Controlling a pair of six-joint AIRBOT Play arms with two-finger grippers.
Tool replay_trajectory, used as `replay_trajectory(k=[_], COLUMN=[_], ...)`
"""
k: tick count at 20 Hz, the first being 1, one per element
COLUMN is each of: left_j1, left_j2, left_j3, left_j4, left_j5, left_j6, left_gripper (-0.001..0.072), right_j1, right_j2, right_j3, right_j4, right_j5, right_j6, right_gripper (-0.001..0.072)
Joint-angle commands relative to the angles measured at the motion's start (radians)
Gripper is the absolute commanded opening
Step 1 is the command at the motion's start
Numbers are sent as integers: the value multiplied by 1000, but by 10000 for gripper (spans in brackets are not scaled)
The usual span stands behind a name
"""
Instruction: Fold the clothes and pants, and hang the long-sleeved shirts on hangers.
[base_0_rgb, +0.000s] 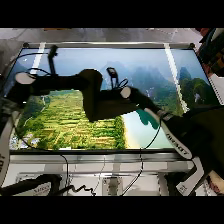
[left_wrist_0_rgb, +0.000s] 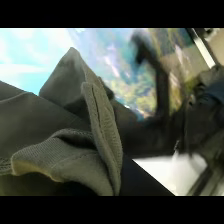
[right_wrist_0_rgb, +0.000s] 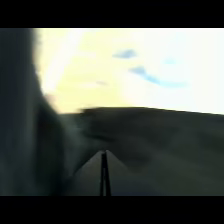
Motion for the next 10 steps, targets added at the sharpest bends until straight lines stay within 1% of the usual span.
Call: replay_trajectory(k=[1,3,4,6,7,8,9,10], left_j1=[-197,-322,-372,-442,-464,-476,-479,-476], left_j2=[-135,-214,-253,-335,-372,-399,-417,-422], left_j3=[0,7,29,111,154,185,206,213], left_j4=[-137,-195,-193,-193,-192,-193,-193,-193], left_j5=[252,435,481,493,497,508,517,520], left_j6=[0,0,0,0,0,0,0,0], left_gripper=[17,17,18,28,233,677,713,713], right_j1=[-237,-396,-472,-598,-646,-689,-718,-740], right_j2=[78,118,130,135,134,133,133,133], right_j3=[2,2,2,1,-4,-12,-21,-31], right_j4=[-179,-197,-196,-196,-196,-188,-173,-155], right_j5=[247,351,400,486,514,533,538,536], right_j6=[2,2,2,2,2,2,2,1], right_gripper=[11,12,11,12,12,12,18,123])
